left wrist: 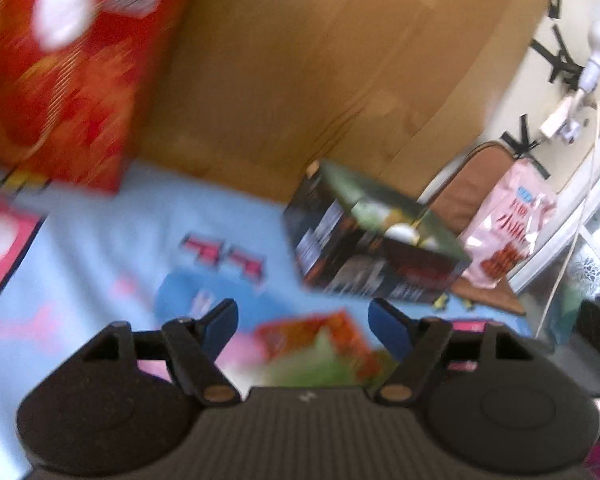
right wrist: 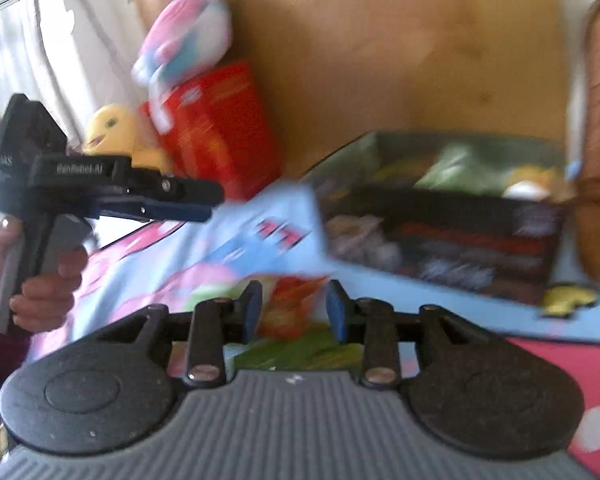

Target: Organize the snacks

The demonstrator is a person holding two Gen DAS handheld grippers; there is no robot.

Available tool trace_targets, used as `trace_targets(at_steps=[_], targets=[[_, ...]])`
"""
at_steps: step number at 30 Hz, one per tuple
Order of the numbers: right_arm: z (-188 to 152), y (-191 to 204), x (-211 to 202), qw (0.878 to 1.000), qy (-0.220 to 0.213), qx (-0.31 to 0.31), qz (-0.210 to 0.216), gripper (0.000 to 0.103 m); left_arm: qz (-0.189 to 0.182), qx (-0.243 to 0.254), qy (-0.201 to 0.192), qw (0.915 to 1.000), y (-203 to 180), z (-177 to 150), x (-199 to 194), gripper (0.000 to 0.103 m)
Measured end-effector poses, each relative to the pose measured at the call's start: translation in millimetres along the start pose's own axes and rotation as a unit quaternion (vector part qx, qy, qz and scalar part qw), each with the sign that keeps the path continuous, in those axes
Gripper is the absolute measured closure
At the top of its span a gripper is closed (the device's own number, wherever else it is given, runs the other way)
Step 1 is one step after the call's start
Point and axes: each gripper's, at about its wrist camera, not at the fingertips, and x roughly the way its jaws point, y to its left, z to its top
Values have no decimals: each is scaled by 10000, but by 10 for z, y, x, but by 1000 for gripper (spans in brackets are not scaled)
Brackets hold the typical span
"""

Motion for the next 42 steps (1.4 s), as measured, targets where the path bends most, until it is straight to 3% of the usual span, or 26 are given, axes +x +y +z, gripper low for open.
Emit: trace_targets(at_steps=[5, 7, 8, 10, 17, 25, 28, 32, 35, 38, 42], targets=[[-8, 251, 301, 9982, 545, -235, 131, 65, -235, -647, 307, 9972, 273, -339, 74, 31], [-29, 301, 481, 9956, 889, -187, 226, 65, -480, -680, 290, 9961, 222, -392, 120, 32], [-68, 323, 537, 9946, 991, -139, 268, 64, -353, -587, 277, 9973, 154, -388, 141, 32], [-101, 445, 544, 9953, 940, -186, 108, 65, -254, -460, 271, 9983, 79, -394, 144, 34], [-124, 621, -52, 9983, 235, -431, -329, 68, -788, -306, 82, 9964, -180, -404, -59, 40], [-414, 919, -520, 9949, -249, -796, -575, 68, -804, 84, -12, 9967, -493, -730, -446, 40], [-529, 995, -540, 9964, -229, -716, -390, 68, -694, 100, -50, 9975, -508, -920, -624, 40], [-758, 1188, -565, 9976, 61, -683, 135, 69, -948, -12, 8, 9955, -487, -1165, -869, 40], [-916, 1404, -544, 9944, 182, -991, 307, 69, -574, 308, -67, 9979, -571, -1350, -992, 40], [-1033, 1512, -476, 9924, 326, -1175, 169, 69, -402, 255, 65, 9988, -538, -1468, -985, 40], [-1142, 1488, -468, 9906, 352, -1229, -493, 68, -376, 183, -33, 9991, -497, -1474, -1071, 39]])
